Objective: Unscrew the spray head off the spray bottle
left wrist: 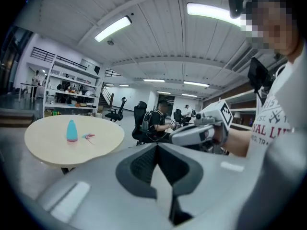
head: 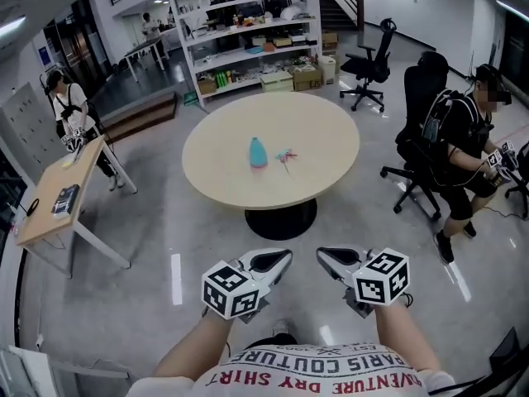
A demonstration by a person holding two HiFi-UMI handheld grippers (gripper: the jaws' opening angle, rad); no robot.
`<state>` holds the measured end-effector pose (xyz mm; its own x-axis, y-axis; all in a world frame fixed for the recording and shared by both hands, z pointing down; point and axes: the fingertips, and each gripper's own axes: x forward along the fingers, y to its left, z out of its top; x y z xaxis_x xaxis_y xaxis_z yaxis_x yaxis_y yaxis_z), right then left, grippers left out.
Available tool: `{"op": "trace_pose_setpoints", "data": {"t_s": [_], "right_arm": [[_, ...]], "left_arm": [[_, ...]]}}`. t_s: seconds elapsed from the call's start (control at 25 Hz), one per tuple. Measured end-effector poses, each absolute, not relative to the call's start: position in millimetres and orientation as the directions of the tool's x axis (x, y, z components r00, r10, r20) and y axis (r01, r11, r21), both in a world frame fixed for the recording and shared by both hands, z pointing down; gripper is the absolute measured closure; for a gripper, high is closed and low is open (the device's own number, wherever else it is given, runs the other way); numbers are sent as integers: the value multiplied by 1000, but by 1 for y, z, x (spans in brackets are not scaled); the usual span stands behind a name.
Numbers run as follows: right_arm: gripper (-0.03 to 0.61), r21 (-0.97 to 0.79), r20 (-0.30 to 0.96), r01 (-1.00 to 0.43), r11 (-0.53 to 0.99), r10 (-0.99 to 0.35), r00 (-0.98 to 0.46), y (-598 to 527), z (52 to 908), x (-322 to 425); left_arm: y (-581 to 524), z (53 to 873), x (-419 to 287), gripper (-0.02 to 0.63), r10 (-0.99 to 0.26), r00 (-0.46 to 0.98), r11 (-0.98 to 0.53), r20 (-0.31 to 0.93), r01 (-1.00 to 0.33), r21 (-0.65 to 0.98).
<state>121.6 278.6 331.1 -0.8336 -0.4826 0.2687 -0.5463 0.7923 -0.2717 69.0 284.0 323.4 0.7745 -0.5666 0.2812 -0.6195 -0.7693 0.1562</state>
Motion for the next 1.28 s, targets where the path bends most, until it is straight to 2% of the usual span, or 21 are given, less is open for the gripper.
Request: {"op": "trace_pose_setpoints", "data": {"t_s": [0.2,0.36,0.72,1.28], "right_arm": [[577,-242,251,-558,793,-505,-826,297,318,134],[577,-255,261,-557,790,-499,-826,305,317,133],[577,-258,282,-501,826,-431,-857,326,312,103],[577,-264,292,-487,832,-412,-863,334,323,95]], "left_arm": [[299,317,89,614,-547,771,-791,325,-604,102],[308,316,89,613,-540,783,-786,307,-600,148],[328,301,69,612,-549,784,-786,289,-602,141],[332,318,68,613,-522,798,-800,301,-580,151]]}}
